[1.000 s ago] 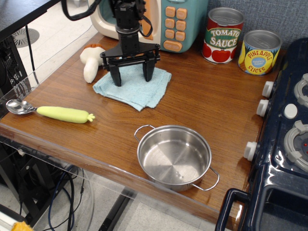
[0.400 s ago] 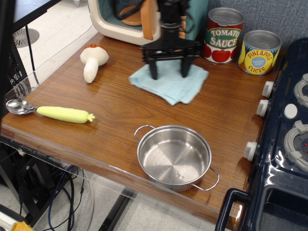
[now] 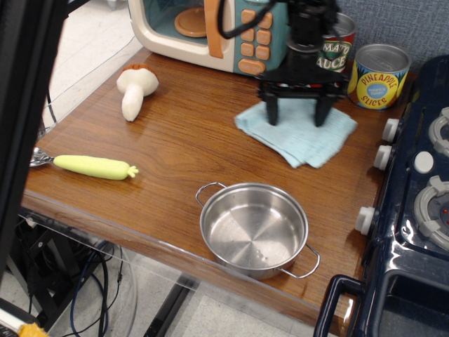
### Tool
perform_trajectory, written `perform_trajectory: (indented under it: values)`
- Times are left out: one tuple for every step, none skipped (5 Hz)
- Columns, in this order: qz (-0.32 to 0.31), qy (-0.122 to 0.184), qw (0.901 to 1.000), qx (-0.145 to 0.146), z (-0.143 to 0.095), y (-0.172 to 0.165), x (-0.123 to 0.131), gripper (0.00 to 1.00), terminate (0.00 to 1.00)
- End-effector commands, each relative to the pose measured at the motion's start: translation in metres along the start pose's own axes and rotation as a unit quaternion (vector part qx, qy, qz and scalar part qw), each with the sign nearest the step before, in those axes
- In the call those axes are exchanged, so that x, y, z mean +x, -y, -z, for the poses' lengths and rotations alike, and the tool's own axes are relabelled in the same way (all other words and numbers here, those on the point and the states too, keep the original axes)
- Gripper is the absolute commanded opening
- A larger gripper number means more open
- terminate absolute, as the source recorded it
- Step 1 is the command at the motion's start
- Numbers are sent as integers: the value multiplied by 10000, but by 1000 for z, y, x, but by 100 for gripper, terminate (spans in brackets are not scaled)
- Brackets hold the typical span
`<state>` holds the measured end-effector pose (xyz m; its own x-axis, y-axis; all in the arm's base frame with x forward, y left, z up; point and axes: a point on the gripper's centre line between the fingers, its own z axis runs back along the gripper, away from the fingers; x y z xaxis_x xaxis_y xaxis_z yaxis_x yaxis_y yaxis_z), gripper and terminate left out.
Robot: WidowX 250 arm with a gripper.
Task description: Move the cloth right behind the silver pot.
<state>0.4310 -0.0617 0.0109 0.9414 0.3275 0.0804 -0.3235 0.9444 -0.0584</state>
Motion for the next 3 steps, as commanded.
perform_trajectory:
  values:
    - [545, 127, 9984, -117, -19, 38, -42, 100, 0]
    - [411, 204, 9988, -166, -32, 31, -41, 100, 0]
    - [300, 324, 9989, -183, -42, 24, -36, 100, 0]
